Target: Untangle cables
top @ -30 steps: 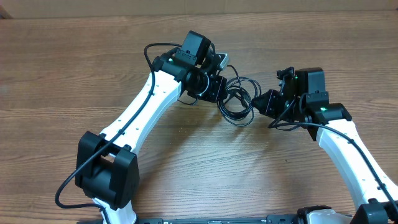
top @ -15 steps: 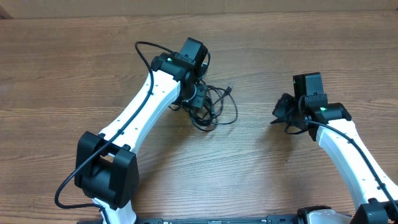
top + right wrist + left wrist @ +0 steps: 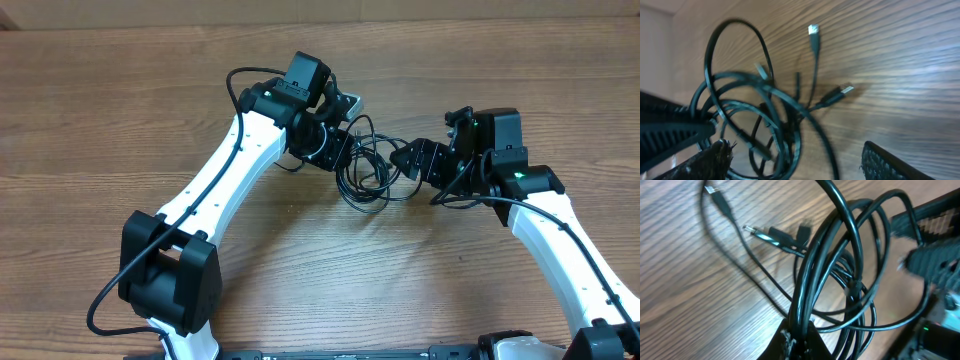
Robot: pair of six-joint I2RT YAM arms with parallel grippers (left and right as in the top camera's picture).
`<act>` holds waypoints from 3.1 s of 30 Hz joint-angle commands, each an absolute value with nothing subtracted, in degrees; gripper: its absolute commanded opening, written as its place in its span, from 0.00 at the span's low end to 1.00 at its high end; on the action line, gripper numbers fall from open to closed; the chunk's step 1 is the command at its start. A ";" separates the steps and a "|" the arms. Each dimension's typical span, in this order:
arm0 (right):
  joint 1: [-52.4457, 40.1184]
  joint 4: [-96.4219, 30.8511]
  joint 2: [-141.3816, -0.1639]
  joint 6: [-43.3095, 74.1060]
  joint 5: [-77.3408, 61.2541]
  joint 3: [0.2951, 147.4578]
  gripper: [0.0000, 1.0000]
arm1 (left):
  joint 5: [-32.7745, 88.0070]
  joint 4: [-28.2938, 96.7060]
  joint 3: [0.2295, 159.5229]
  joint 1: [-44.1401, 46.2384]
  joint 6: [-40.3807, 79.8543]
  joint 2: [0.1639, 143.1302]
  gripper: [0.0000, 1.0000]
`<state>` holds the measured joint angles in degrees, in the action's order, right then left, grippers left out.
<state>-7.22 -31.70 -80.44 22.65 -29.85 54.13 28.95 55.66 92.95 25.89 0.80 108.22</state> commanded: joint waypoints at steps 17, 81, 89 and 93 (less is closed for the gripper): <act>-7.11 -34.46 -83.66 23.03 -9.82 55.46 0.04 | 8.01 57.17 92.60 25.93 4.80 107.90 0.04; -7.01 -54.24 -83.59 27.99 7.27 65.34 0.71 | 16.73 45.82 87.79 35.86 41.10 122.52 0.45; -7.01 -54.70 -83.59 28.01 5.69 66.08 0.72 | 13.21 41.93 87.79 36.77 40.97 123.20 0.08; -7.01 -54.59 -83.59 28.01 3.40 66.08 0.73 | 11.44 41.95 88.05 35.81 37.01 122.74 0.04</act>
